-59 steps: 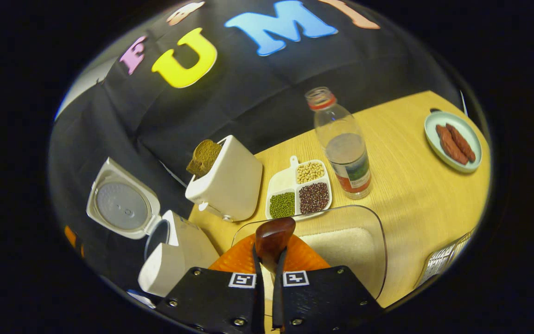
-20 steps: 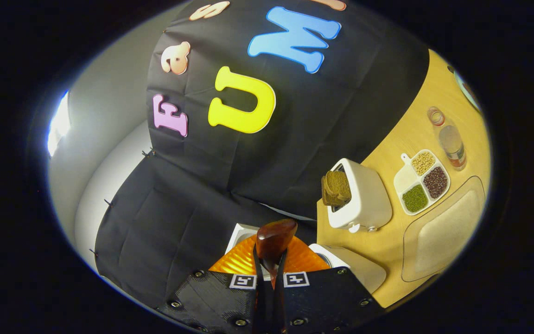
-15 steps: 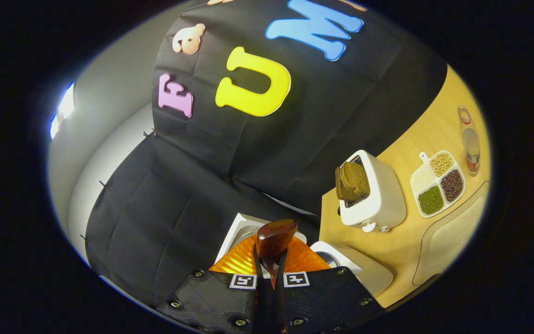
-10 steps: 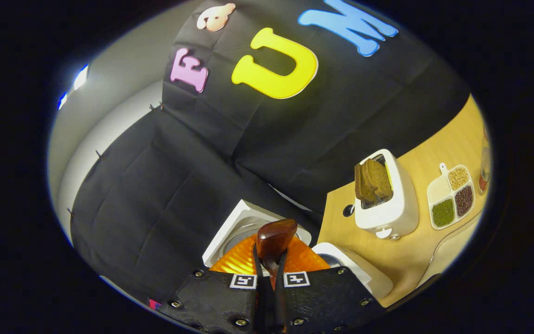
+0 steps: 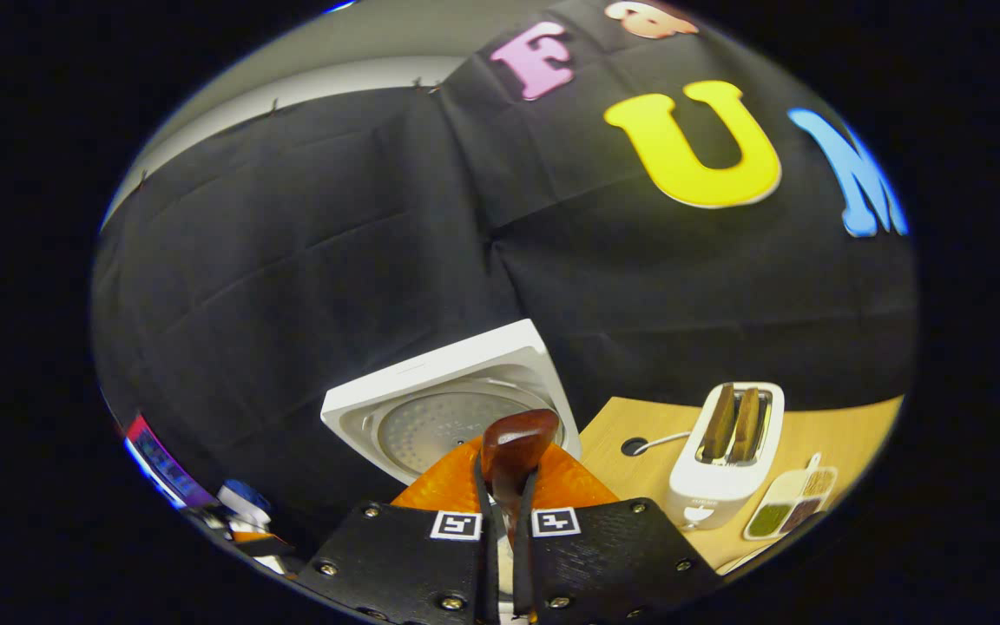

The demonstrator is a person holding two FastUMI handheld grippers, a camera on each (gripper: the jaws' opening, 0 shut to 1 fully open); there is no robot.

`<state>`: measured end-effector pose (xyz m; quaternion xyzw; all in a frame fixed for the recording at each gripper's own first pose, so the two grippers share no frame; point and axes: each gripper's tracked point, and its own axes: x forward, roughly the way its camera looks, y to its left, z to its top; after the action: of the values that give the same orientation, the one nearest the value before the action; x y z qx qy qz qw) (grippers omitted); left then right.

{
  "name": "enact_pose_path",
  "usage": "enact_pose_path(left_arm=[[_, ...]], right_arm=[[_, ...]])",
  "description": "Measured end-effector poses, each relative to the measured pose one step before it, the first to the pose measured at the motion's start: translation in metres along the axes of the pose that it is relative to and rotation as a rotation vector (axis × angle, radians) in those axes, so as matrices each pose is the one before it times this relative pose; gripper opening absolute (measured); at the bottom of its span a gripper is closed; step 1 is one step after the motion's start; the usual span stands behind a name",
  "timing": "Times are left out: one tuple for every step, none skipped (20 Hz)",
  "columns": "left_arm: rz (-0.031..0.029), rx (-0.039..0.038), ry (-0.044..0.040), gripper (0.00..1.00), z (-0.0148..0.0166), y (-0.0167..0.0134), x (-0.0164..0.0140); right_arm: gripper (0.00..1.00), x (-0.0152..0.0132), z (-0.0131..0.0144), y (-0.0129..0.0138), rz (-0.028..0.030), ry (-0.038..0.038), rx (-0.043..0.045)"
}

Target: Close the left gripper, press the button to open the rice cooker; take a wooden spoon from the chopstick holder with the right hand, scoop a spoonful of rice and pour it into the rice cooker, then put the wooden spoon back into the chopstick holder.

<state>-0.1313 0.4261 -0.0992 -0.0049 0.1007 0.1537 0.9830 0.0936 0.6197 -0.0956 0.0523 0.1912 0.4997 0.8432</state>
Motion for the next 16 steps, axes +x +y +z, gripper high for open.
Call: enact_pose_path(left_arm=[[0.00335, -0.00696, -0.00349, 0.97, 0.0, -0.00014, -0.00006], [0.00244, -0.00613, -0.00367, 0.97, 0.00093, -0.00009, 0.00001], [-0.00037, -0.00416, -0.00197, 0.97, -0.00079, 0.0003, -0.00049], [0.00125, -0.00029, -0.00099, 0.94, 0.0003, 0.00024, -0.00023], [0.00158, 0.00156, -0.00137, 0.94, -0.0004, 0.00063, -0.0003], [0.00047, 0.00067, -0.00312, 0.94, 0.00082, -0.0001, 0.00009], [0.00155, 0.00075, -0.00071, 0.94, -0.00046, 0.00051, 0.00001], [0.0026, -0.00219, -0.00095, 0.94, 0.00058, 0.0004, -0.00009], [-0.00011, -0.00274, -0.0044, 0.94, 0.00045, -0.00015, 0.00006], [-0.0009, -0.00213, -0.00337, 0.94, 0.00181, -0.00062, 0.00044], [-0.0021, -0.00144, -0.00184, 0.94, -0.0004, 0.00005, -0.00062], [-0.00249, -0.0007, -0.0017, 0.97, 0.00096, -0.00045, -0.00011], [-0.00375, 0.00046, -0.00222, 0.94, -0.00009, -0.00005, -0.00054], [-0.00419, 0.00109, -0.00109, 1.0, 0.00094, -0.00077, 0.00009], [-0.00622, 0.0004, -0.00125, 1.0, 0.00017, -0.00118, -0.00091], [-0.0073, 0.00122, -0.00331, 1.0, 0.00167, -0.00204, -0.00065]], right_arm=[[0.07, 0.00429, -0.00297, 0.00824, 0.01361, 0.0101, -0.09406], [0.06, 0.00578, -0.00536, 0.01013, 0.021, 0.01318, -0.07686], [0.07, 0.00324, -0.00449, 0.00604, 0.0175, 0.01461, -0.05098], [0.07, 0.00007, -0.00102, 0.00248, 0.00931, 0.00845, -0.02817], [0.07, -0.00096, 0.00084, 0.00006, 0.01022, 0.00585, -0.02251], [0.07, 0.00129, -0.00013, 0.00187, 0.00605, 0.00014, -0.00897], [0.07, -0.00366, 0.00447, -0.00143, 0.00495, -0.00463, 0.00225], [0.07, 0.00047, 0.00043, 0.00049, 0.00064, -0.00869, 0.01075], [0.07, -0.002, 0.00147, -0.00048, -0.00479, -0.0139, 0.02357], [0.07, -0.00299, 0.0035, -0.00381, -0.00529, -0.01439, 0.03136], [0.07, -0.0051, 0.00541, -0.0051, -0.00525, -0.01692, 0.05163], [0.07, -0.00258, 0.00139, -0.00906, -0.00361, -0.01861, 0.07105], [0.07, -0.00318, 0.00393, -0.00866, -0.00556, -0.01557, 0.07307], [0.07, -0.00491, 0.00407, -0.00819, -0.00335, -0.00906, 0.07159], [0.07, -0.00623, 0.00335, -0.0095, -0.00205, -0.00347, 0.07921], [0.07, -0.00413, 0.00265, -0.00911, -0.00132, -0.00058, 0.09596]])
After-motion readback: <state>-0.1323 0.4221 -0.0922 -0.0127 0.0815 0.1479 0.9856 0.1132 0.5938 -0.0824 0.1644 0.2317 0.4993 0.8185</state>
